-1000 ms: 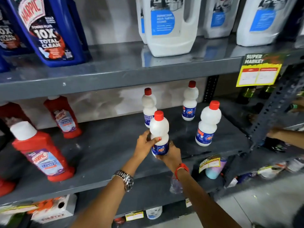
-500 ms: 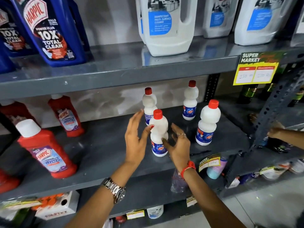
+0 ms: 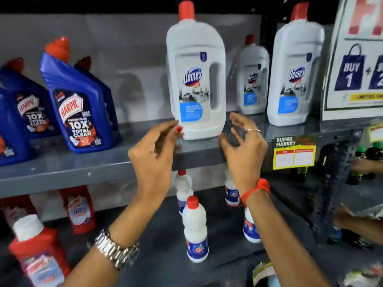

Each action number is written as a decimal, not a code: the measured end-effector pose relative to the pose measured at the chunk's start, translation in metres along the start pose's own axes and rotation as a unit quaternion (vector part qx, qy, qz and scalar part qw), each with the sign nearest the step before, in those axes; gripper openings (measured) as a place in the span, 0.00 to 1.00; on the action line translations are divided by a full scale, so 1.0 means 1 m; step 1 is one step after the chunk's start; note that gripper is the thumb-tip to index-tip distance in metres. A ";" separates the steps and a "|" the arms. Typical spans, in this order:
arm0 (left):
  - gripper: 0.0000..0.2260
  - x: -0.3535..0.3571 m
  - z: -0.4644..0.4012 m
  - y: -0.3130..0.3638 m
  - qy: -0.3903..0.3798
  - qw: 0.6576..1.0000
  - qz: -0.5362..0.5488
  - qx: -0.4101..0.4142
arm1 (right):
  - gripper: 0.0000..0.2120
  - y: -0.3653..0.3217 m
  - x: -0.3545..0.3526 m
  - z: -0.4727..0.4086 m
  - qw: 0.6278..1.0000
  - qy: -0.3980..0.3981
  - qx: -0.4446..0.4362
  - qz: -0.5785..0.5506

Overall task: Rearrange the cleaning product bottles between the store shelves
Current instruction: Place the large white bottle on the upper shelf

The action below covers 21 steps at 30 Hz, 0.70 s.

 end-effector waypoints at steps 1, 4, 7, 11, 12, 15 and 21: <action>0.10 0.006 -0.012 0.001 -0.003 1.000 -0.003 -0.013 | 0.25 0.001 0.007 -0.011 0.999 -0.037 0.017 0.020; 0.20 0.030 -0.051 -0.020 -0.057 0.993 -0.036 -0.092 | 0.33 0.002 0.024 -0.035 0.983 -0.156 0.062 0.076; 0.27 0.049 -0.077 -0.055 -0.143 0.970 -0.100 -0.167 | 0.34 -0.001 0.034 -0.049 0.964 -0.224 0.083 0.115; 0.25 0.056 -0.084 -0.071 -0.145 0.960 -0.132 -0.202 | 0.37 0.004 0.038 -0.056 0.955 -0.246 0.101 0.129; 0.25 0.057 -0.084 -0.070 -0.142 0.960 -0.136 -0.201 | 0.37 0.005 0.038 -0.056 0.955 -0.248 0.104 0.128; 0.23 0.059 -0.085 -0.069 -0.134 0.958 -0.153 -0.204 | 0.37 0.009 0.040 -0.059 0.954 -0.251 0.107 0.124; 0.22 0.060 -0.079 -0.063 -0.115 0.959 -0.172 -0.194 | 0.39 0.015 0.045 -0.058 0.954 -0.261 0.100 0.110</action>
Point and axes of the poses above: each hand's wrist, its own z-axis away from the middle knuckle, its own x-axis out of the palm, y = z × x, the point moved 6 cm from there along -z, towards the middle knuckle, and after that the axes turned 3 degrees about -x, right-handed, at the moved point
